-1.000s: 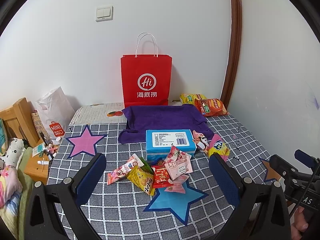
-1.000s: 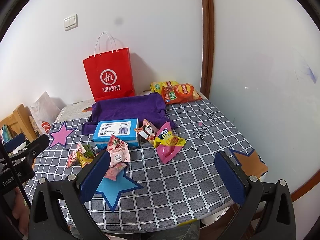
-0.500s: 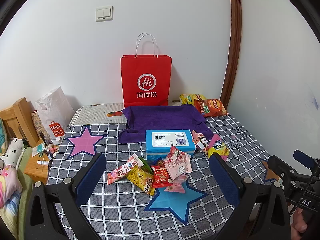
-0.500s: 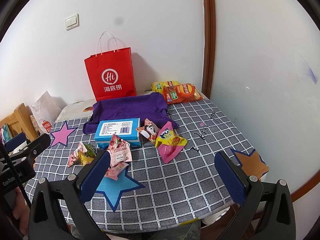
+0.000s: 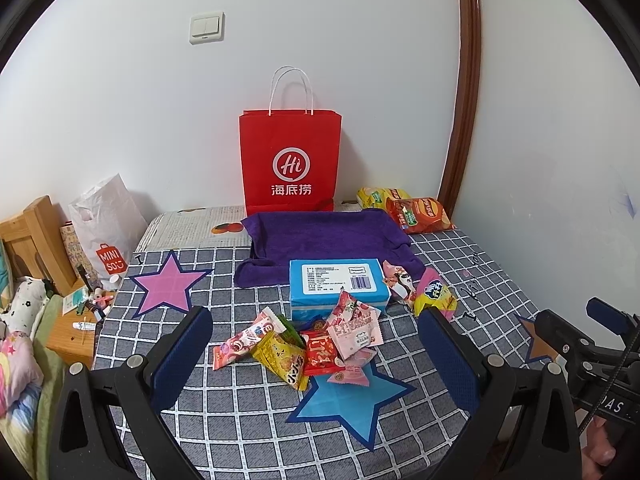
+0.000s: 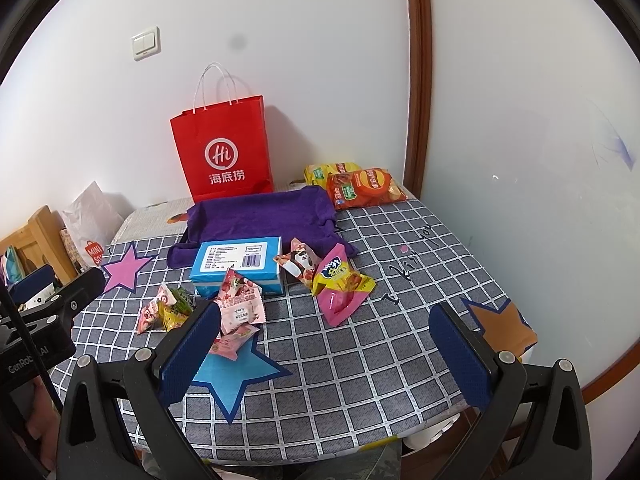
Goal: Organize snacks
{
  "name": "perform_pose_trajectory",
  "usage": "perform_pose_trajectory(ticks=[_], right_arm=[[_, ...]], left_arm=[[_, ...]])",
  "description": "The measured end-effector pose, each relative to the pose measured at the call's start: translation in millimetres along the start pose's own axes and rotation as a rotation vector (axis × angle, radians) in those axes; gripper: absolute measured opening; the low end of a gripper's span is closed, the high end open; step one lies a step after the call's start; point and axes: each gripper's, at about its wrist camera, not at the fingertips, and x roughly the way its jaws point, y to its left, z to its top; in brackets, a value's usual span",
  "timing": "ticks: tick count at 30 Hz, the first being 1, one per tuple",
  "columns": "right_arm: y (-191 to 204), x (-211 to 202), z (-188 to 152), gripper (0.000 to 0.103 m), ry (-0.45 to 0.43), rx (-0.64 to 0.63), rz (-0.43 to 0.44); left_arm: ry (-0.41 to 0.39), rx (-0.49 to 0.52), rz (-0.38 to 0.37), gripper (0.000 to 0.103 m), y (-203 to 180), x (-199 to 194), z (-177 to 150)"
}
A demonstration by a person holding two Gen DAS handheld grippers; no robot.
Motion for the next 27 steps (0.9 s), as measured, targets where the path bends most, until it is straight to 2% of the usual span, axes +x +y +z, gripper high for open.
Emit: perform_pose_trajectory(ticks=[6, 12, 20, 25, 27], right_arm=[[2, 3, 1, 0.102, 0.0, -0.005, 0.008], [0, 25, -2, 0.102, 0.037, -0.02, 0.0], [-14, 86, -19, 0.102, 0.137, -0.006, -0.039], [-21, 119, -25, 0.102, 0.093, -0.075, -0.027], [-22, 134, -24, 0.102, 0.094, -0.09, -0.031]], left_arm=[[0.008, 0.003, 0.002, 0.103, 2, 9, 0], [0.049, 0.014, 0.017, 0.103, 10, 36, -6], [0.124, 0.003, 0.016, 0.103, 31, 85, -18], [0.171, -0.011, 0.019, 0.102, 46, 116, -25], [0.207, -0.025, 0.001, 0.094, 53, 130, -28]])
